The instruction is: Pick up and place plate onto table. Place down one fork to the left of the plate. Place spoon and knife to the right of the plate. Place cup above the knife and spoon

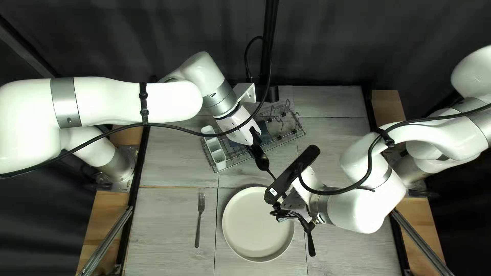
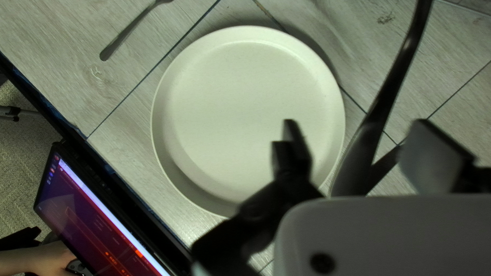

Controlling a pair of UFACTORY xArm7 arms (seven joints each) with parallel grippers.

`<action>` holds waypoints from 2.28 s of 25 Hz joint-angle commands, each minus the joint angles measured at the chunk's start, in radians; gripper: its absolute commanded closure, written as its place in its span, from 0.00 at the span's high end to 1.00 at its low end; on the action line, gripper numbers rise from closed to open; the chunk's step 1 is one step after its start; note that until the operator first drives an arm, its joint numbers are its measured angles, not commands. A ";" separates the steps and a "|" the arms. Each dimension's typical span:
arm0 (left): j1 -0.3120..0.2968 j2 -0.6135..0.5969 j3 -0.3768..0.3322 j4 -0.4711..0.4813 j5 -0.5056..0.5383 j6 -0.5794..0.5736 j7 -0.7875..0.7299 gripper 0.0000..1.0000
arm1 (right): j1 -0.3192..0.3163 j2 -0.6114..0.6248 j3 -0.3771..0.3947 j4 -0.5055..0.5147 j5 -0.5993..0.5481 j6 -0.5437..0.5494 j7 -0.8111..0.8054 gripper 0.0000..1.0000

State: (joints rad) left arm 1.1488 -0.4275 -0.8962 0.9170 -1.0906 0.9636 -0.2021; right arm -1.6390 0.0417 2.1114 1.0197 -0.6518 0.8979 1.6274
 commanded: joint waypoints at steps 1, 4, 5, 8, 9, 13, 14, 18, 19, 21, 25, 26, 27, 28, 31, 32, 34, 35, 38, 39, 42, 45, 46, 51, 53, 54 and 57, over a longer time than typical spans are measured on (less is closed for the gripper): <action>0.000 0.000 0.000 0.000 0.000 0.000 0.000 0.00 | 0.000 0.000 0.000 0.000 0.000 0.000 0.000 0.00; 0.000 0.000 0.000 0.000 0.000 0.000 0.000 0.06 | 0.000 0.000 0.000 0.000 0.000 0.000 0.000 0.00; 0.000 0.000 0.000 0.000 0.000 0.000 0.000 1.00 | 0.000 0.000 0.000 0.000 0.000 0.000 0.000 0.00; 0.000 0.000 0.000 0.000 0.000 0.000 0.000 1.00 | 0.011 0.025 0.015 -0.018 -0.007 0.037 -0.008 0.00; 0.000 0.000 0.000 0.000 0.000 0.000 0.000 1.00 | 0.015 0.029 0.020 -0.018 0.000 0.049 -0.010 0.00; 0.000 0.000 0.000 0.000 0.000 0.000 0.000 1.00 | 0.050 0.033 0.054 -0.011 0.085 0.158 0.001 0.00; 0.000 0.000 0.000 0.000 0.000 0.000 0.000 1.00 | 0.054 0.031 0.057 -0.009 0.102 0.172 0.005 0.00; 0.000 0.000 0.000 0.000 0.000 0.000 0.000 1.00 | 0.105 -0.050 0.101 0.029 0.294 0.276 0.091 0.00; 0.000 0.000 0.000 0.000 0.000 0.000 0.000 1.00 | 0.106 -0.070 0.102 0.045 0.327 0.286 0.079 0.00; 0.000 0.000 0.000 0.000 0.000 0.000 0.000 1.00 | 0.106 -0.070 0.102 0.045 0.327 0.286 0.079 0.00; 0.000 0.000 0.000 0.000 0.000 0.000 0.000 1.00 | 0.106 -0.070 0.102 0.045 0.327 0.286 0.079 0.00; 0.000 0.000 0.000 0.000 0.000 0.000 0.000 1.00 | 0.106 -0.070 0.102 0.045 0.327 0.286 0.079 0.00; 0.000 0.000 0.000 0.000 0.000 0.000 0.000 1.00 | 0.106 -0.070 0.102 0.045 0.327 0.286 0.079 0.00; 0.000 0.000 0.000 0.000 0.000 0.000 0.000 1.00 | 0.113 0.011 0.112 -0.015 0.260 0.267 0.125 0.00; 0.000 0.000 0.000 0.000 0.000 0.000 0.000 1.00 | 0.096 0.085 0.115 -0.093 0.255 0.207 0.237 0.00; 0.000 0.000 0.000 0.000 0.000 0.000 0.000 1.00 | 0.093 0.089 0.113 -0.106 0.272 0.191 0.260 0.00; 0.000 0.000 0.000 0.000 0.000 0.000 0.000 1.00 | 0.087 0.106 0.111 -0.149 0.319 0.146 0.345 0.00; 0.000 0.000 0.000 0.000 0.000 0.000 0.000 1.00 | 0.085 0.108 0.110 -0.174 0.348 0.121 0.399 0.00; 0.000 0.000 0.000 0.000 0.000 0.000 0.000 1.00 | 0.093 0.079 0.112 -0.205 0.419 0.077 0.500 0.00; 0.000 0.000 0.000 0.000 0.000 0.000 0.000 1.00 | 0.097 0.070 0.117 -0.214 0.427 0.064 0.531 0.00; 0.000 0.000 0.000 0.000 0.000 0.000 0.000 1.00 | 0.108 0.028 0.123 -0.243 0.461 0.007 0.608 0.00; 0.000 0.000 0.000 0.000 0.000 0.000 0.000 1.00 | 0.109 -0.007 0.122 -0.278 0.488 -0.067 0.641 0.00; 0.000 0.000 0.000 0.000 0.000 0.000 0.000 1.00 | 0.109 -0.018 0.121 -0.280 0.499 -0.080 0.642 0.00; 0.000 0.000 0.000 0.000 0.000 0.000 0.000 1.00 | 0.101 -0.101 0.129 -0.317 0.587 -0.196 0.618 0.00; 0.000 0.000 0.000 0.000 0.000 0.000 0.000 1.00 | 0.090 -0.132 0.137 -0.335 0.631 -0.245 0.591 0.00; 0.000 0.000 0.000 0.000 0.000 0.000 0.000 1.00 | 0.086 -0.141 0.141 -0.339 0.644 -0.257 0.584 0.00; 0.000 0.000 0.000 0.000 0.000 0.000 0.000 1.00 | 0.061 -0.181 0.164 -0.351 0.713 -0.304 0.531 0.00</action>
State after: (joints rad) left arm 1.1488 -0.4275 -0.8962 0.9170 -1.0906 0.9636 -0.2021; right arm -1.5573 -0.1069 2.2577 0.6820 0.0121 0.6306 2.1963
